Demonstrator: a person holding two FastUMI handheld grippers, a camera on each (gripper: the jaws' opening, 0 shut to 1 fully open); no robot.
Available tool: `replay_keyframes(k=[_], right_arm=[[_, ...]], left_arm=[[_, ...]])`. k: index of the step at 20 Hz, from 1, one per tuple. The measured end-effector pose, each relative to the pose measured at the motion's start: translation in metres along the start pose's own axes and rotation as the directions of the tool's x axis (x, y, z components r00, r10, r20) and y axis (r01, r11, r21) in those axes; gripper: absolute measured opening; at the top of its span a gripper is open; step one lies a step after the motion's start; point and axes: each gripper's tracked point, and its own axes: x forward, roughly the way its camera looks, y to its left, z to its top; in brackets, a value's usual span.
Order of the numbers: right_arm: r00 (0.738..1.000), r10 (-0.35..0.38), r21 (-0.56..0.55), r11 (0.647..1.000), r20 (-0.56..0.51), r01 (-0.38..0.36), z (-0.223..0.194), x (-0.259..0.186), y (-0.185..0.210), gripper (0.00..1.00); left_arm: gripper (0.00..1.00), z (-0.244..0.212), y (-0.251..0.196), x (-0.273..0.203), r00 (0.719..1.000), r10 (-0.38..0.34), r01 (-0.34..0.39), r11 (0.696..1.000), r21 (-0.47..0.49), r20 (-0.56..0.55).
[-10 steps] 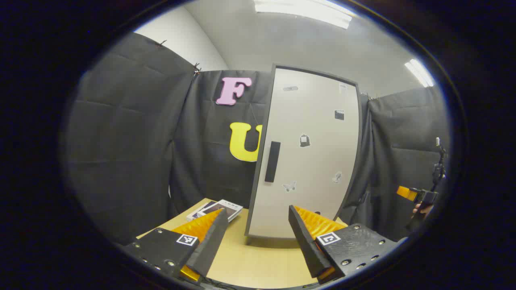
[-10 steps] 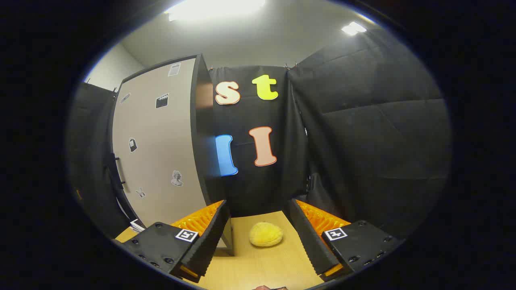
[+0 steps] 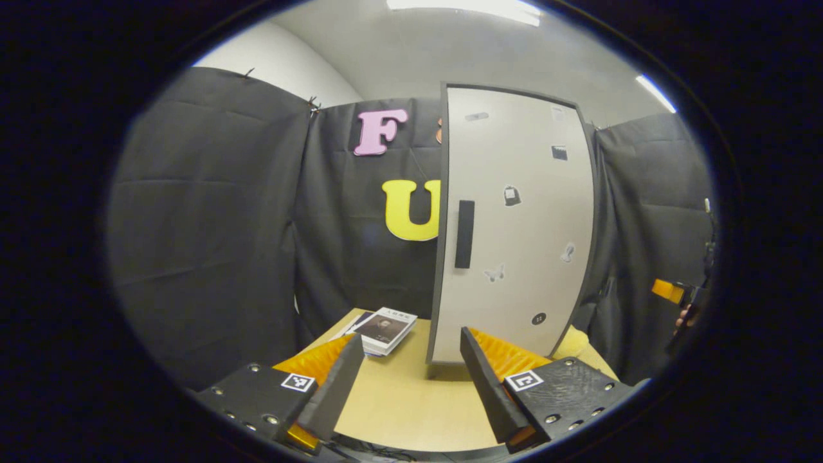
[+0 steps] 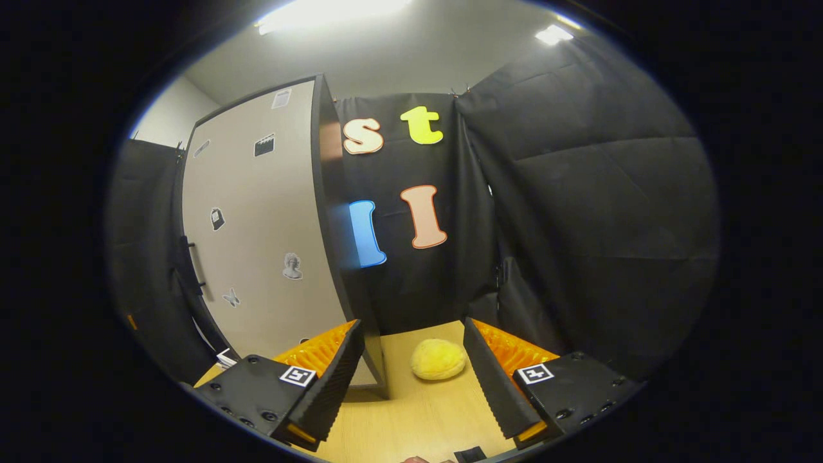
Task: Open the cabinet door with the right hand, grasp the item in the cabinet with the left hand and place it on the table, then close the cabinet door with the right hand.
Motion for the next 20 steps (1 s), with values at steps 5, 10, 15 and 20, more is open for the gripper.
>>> replay_keyframes(k=[5, 10, 15, 20], right_arm=[[1.0, -0.013, -0.027, 1.0, 0.01, 0.013, 0.007, 0.002, 0.047, 0.98], [1.0, 0.001, -0.041, 0.999, 0.017, 0.0, 0.015, -0.001, 0.103, 0.98], [0.999, 0.043, -0.051, 0.998, 0.016, -0.042, 0.024, 0.0, 0.161, 0.98], [0.988, 0.146, -0.073, 0.987, 0.044, -0.142, 0.038, 0.006, 0.235, 0.98]], left_arm=[[0.9, 0.006, 0.022, 0.023, 0.998, -0.057, 0.057, 0.998, -0.012, 0.021], [0.9, 0.005, 0.06, 0.04, 0.995, -0.094, 0.094, 0.995, -0.014, 0.027], [0.91, -0.003, 0.091, 0.053, 0.994, -0.109, 0.11, 0.993, -0.039, 0.031], [0.9, -0.015, 0.126, 0.061, 0.993, -0.116, 0.118, 0.991, -0.055, 0.037]])
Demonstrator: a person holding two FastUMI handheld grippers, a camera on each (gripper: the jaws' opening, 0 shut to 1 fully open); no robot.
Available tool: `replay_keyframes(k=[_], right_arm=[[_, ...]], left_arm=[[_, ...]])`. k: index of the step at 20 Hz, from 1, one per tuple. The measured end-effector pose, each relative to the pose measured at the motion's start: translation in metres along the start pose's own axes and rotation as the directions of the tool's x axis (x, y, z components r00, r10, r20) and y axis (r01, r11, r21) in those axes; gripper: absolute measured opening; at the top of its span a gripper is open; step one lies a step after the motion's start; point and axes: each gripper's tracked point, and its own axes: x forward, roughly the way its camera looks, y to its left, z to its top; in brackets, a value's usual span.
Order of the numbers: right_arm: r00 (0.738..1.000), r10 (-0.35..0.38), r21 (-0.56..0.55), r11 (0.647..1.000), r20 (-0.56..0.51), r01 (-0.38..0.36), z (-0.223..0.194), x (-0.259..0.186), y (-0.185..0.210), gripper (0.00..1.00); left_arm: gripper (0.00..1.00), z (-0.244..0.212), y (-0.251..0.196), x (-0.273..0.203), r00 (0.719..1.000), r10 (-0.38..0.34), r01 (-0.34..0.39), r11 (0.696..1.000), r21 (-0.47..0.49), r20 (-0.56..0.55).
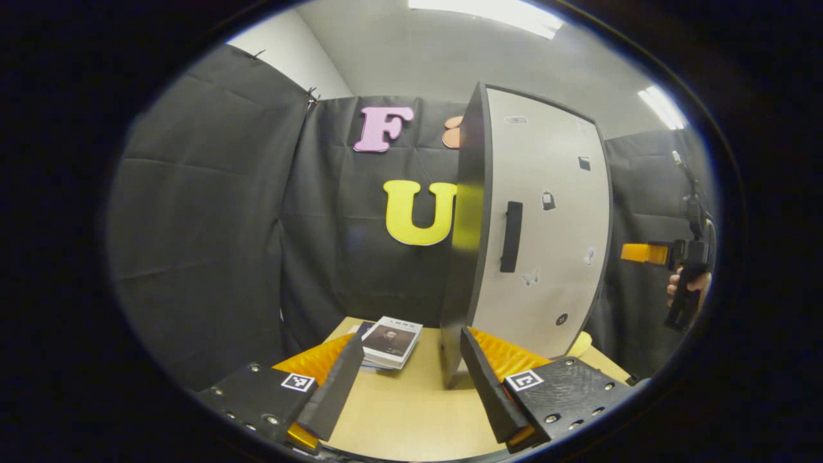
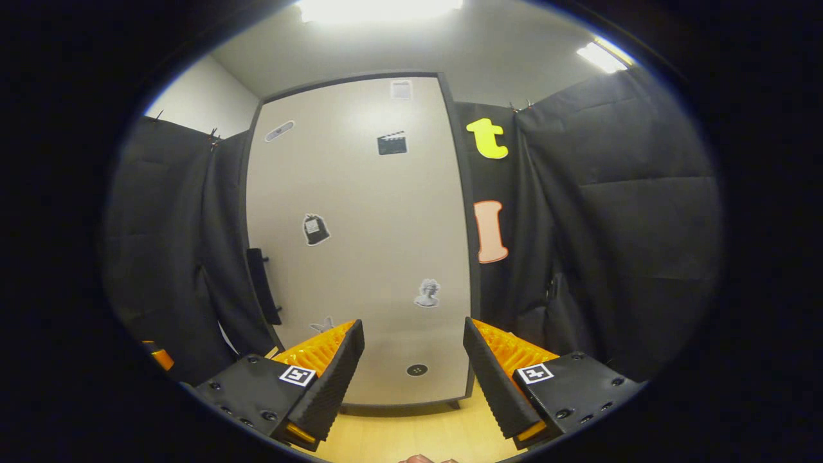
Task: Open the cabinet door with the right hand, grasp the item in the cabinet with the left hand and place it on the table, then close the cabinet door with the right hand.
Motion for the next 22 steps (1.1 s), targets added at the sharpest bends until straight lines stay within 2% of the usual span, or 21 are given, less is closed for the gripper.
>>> replay_keyframes(k=[1, 2, 3, 11, 17, 22], right_arm=[[1.0, 0.029, 0.0, 1.0, -0.001, -0.029, 0.003, 0.004, 0.018, 0.98], [0.998, 0.056, -0.001, 0.998, -0.002, -0.056, 0.005, 0.008, 0.035, 0.93], [0.997, 0.076, -0.008, 0.997, 0.001, -0.076, 0.007, 0.012, 0.051, 0.98], [0.984, 0.164, -0.055, 0.985, 0.062, -0.161, 0.025, 0.053, 0.155, 0.98], [0.982, 0.179, -0.07, 0.982, 0.066, -0.174, 0.035, 0.082, 0.19, 0.98], [0.987, 0.155, -0.129, 0.981, 0.042, -0.148, 0.031, 0.105, 0.2, 0.98]], left_arm=[[0.9, -0.004, 0.005, 0.001, 1.0, -0.007, 0.007, 1.0, -0.009, -0.001], [0.91, -0.007, 0.009, 0.0, 1.0, -0.015, 0.015, 1.0, -0.016, -0.004], [0.9, -0.011, 0.015, -0.001, 1.0, -0.019, 0.019, 1.0, -0.02, -0.006], [0.92, -0.036, 0.062, 0.0, 0.999, -0.047, 0.045, 0.996, -0.071, -0.023], [0.9, -0.051, 0.091, -0.001, 0.998, -0.035, 0.032, 0.998, -0.053, -0.055], [0.91, -0.064, 0.099, 0.0, 0.998, -0.022, 0.016, 0.995, -0.1, -0.066]])
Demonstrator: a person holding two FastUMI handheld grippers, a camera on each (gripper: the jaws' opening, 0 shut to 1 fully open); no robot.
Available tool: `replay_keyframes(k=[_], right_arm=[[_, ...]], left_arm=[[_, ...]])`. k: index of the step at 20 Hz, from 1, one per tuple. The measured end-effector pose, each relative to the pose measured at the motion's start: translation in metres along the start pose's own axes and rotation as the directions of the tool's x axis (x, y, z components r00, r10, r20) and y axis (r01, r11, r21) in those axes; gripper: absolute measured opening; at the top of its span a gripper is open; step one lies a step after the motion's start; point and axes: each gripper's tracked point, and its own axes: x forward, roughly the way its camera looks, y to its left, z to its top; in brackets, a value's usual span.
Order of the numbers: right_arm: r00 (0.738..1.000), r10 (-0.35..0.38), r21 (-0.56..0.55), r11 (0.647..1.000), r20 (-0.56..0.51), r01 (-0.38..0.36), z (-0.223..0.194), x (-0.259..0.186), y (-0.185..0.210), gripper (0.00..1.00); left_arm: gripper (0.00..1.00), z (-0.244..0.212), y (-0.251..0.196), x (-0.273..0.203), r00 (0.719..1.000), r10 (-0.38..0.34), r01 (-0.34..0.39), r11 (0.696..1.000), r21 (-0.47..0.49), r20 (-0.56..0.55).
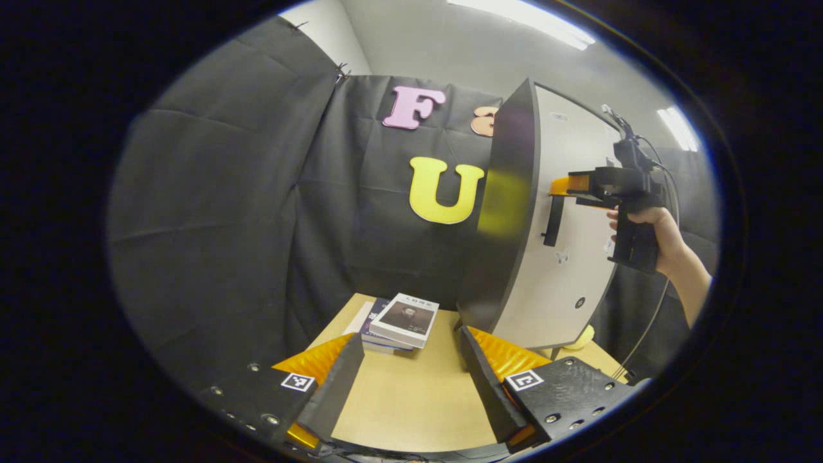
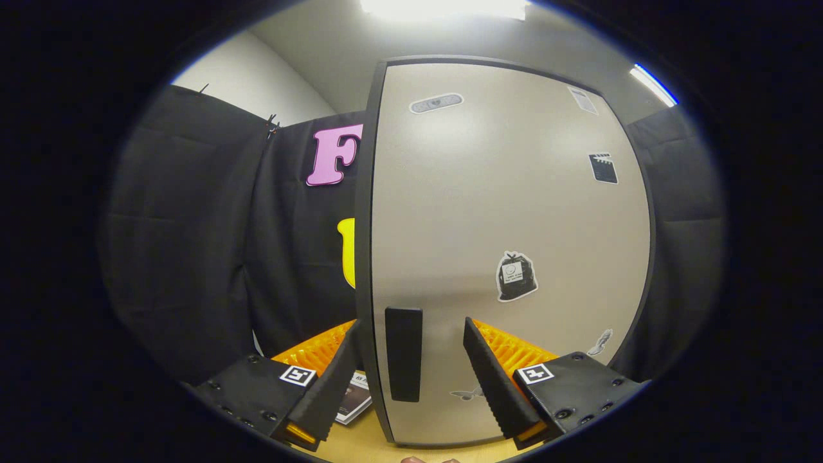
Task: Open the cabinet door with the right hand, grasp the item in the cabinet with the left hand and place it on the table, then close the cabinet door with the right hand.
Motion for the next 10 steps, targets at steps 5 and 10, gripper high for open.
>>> replay_keyframes(k=[5, 10], right_arm=[[0.997, 0.017, 0.005, 1.0, -0.079, -0.016, -0.025, 0.009, 0.009, 0.86], [0.994, -0.019, 0.077, 0.997, -0.104, 0.027, -0.032, 0.016, 0.005, 0.42]], left_arm=[[0.92, -0.001, 0.002, 0.0, 1.0, 0.01, -0.011, 1.0, 0.026, 0.011], [0.9, -0.01, 0.003, -0.003, 1.0, 0.018, -0.018, 1.0, 0.026, 0.002]])
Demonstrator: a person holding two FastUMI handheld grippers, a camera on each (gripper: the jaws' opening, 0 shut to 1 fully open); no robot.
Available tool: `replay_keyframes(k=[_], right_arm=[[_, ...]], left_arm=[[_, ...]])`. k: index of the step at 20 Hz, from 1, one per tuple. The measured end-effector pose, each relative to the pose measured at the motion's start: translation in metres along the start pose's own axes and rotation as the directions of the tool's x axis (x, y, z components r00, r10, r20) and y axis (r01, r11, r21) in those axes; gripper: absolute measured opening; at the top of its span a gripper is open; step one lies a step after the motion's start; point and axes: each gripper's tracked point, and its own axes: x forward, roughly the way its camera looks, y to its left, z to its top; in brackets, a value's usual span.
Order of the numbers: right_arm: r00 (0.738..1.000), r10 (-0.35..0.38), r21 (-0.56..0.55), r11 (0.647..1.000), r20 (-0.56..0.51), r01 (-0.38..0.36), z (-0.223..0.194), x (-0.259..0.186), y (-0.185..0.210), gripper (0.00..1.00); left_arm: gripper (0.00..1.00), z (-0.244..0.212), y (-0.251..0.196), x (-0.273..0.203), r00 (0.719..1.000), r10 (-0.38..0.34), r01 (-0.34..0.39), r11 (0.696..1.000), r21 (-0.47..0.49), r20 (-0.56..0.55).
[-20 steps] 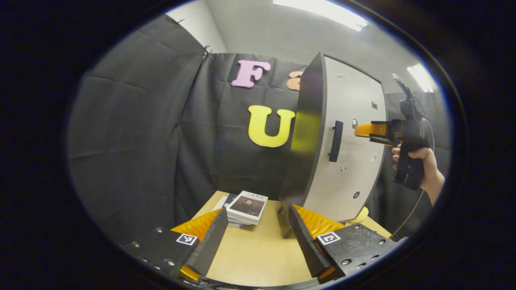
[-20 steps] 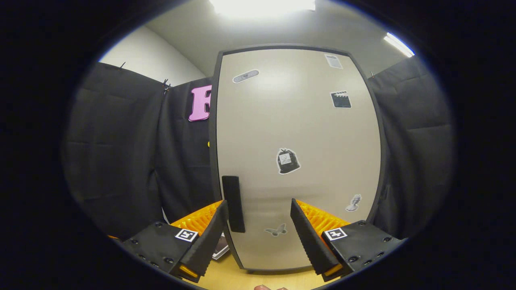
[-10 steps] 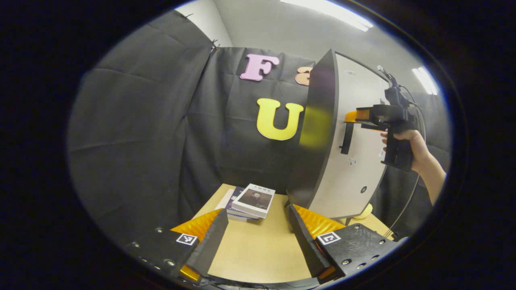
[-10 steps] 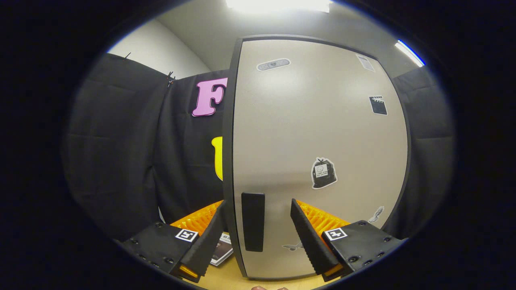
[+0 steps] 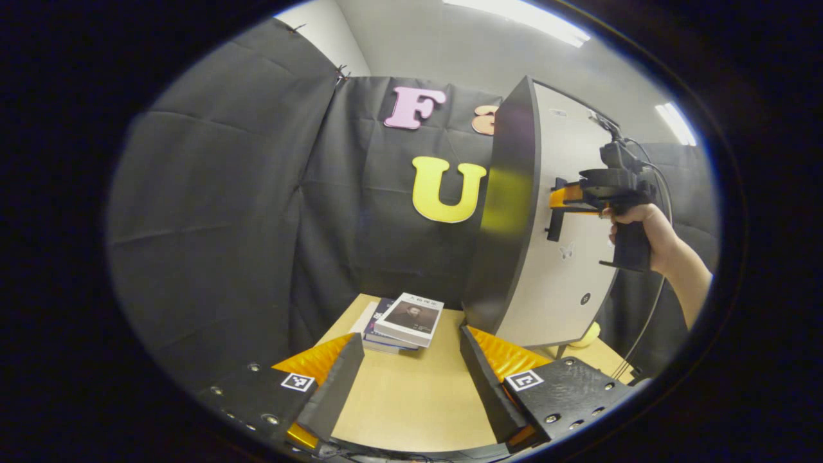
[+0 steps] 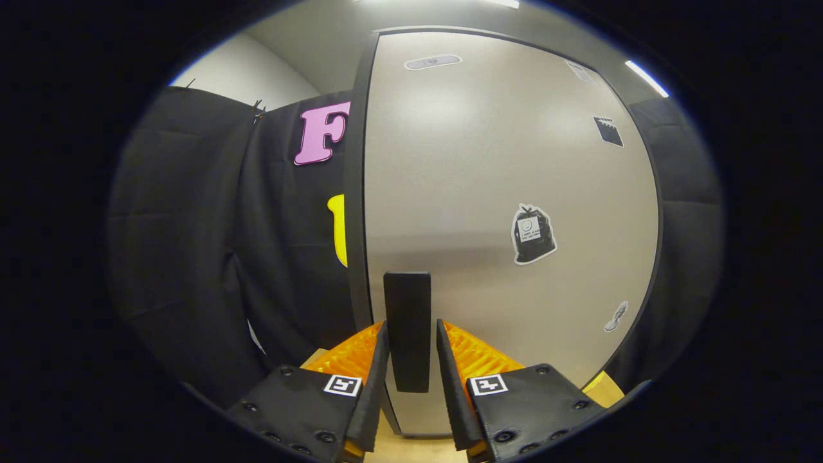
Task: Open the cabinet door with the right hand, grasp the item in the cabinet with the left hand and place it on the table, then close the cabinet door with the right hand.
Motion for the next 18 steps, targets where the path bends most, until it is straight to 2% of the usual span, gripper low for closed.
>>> replay_keyframes(k=[1, 3, 5, 8, 9, 11, 13, 18], right_arm=[[1.0, 0.023, 0.009, 1.0, -0.008, -0.023, 0.0, 0.002, 0.003, 0.48], [1.0, 0.019, 0.026, 0.999, -0.012, -0.018, 0.002, -0.005, -0.002, 0.37], [1.0, 0.003, 0.019, 1.0, 0.002, -0.003, 0.0, 0.002, 0.001, 0.37], [1.0, -0.018, -0.03, 0.999, 0.021, 0.019, 0.0, 0.002, 0.001, 0.27], [1.0, -0.011, -0.044, 0.999, 0.026, 0.012, 0.0, 0.002, 0.001, 0.29], [1.0, 0.014, -0.029, 0.999, 0.028, -0.013, 0.0, 0.003, 0.001, 0.24], [0.999, 0.039, -0.025, 0.999, 0.02, -0.039, -0.001, 0.002, 0.002, 0.15], [0.998, 0.066, -0.048, 0.997, 0.013, -0.066, -0.002, -0.004, 0.002, 0.15]], left_arm=[[0.9, -0.002, 0.0, -0.001, 1.0, 0.0, 0.0, 1.0, -0.004, -0.004], [0.91, -0.007, -0.002, -0.002, 1.0, -0.004, 0.004, 1.0, -0.01, -0.014], [0.92, -0.01, -0.006, -0.003, 1.0, -0.012, 0.011, 1.0, -0.017, -0.02], [0.9, -0.011, -0.009, -0.006, 1.0, -0.019, 0.018, 1.0, -0.015, -0.024], [0.92, -0.011, -0.009, -0.006, 1.0, -0.018, 0.018, 1.0, -0.01, -0.024], [0.92, -0.012, -0.012, -0.007, 0.999, -0.022, 0.022, 1.0, -0.003, -0.025], [0.9, -0.013, -0.015, -0.006, 0.999, -0.028, 0.028, 1.0, 0.003, -0.027], [0.92, -0.011, -0.021, -0.004, 0.999, -0.039, 0.04, 0.999, 0.012, -0.03]])
